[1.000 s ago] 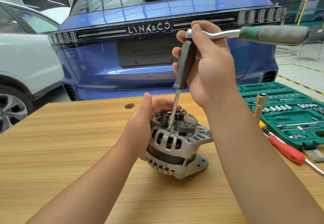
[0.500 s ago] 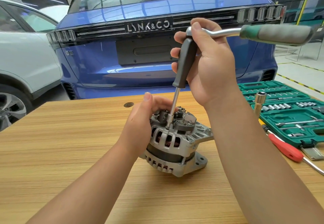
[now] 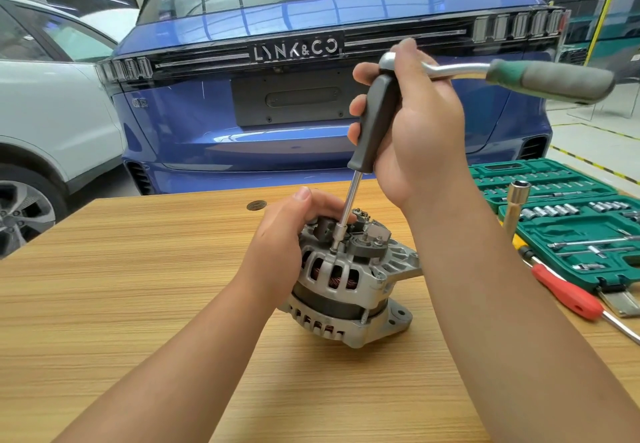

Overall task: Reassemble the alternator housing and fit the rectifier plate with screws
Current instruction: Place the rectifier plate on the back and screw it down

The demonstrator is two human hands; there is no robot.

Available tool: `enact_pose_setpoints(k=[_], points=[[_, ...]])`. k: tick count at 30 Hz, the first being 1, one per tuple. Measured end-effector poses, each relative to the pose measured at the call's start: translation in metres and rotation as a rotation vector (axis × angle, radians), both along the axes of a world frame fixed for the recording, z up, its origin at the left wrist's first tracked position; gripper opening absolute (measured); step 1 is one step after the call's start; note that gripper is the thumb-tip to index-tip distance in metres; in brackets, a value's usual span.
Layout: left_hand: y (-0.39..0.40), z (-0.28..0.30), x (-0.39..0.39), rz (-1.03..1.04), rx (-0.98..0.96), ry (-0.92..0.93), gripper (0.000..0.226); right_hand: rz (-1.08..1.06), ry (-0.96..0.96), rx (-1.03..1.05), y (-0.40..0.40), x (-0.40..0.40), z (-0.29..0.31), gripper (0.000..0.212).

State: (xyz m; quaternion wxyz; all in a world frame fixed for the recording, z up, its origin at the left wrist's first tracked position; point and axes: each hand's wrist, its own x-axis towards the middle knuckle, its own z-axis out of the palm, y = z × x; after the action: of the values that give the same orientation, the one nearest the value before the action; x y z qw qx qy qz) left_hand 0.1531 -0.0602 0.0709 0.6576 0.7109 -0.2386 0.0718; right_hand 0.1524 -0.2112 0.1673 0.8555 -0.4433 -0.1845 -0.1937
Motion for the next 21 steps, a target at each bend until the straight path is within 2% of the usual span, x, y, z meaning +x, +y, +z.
enact_pose_setpoints(k=[4,8,12,21], points=[[0.001,-0.001,0.0,-0.005,-0.028,0.031,0.052,-0.068,-0.034,0.06,-0.003,0.006,0.0,0.029],[0.002,-0.002,0.0,-0.032,-0.058,0.067,0.05,-0.099,-0.028,0.095,-0.014,0.009,0.001,0.024],[0.002,-0.002,0.0,-0.022,-0.046,0.068,0.05,-0.072,-0.024,0.122,-0.016,0.009,0.001,0.028],[0.001,-0.003,-0.002,0.022,-0.055,0.018,0.048,-0.088,-0.042,0.14,-0.017,0.008,0.002,0.029]])
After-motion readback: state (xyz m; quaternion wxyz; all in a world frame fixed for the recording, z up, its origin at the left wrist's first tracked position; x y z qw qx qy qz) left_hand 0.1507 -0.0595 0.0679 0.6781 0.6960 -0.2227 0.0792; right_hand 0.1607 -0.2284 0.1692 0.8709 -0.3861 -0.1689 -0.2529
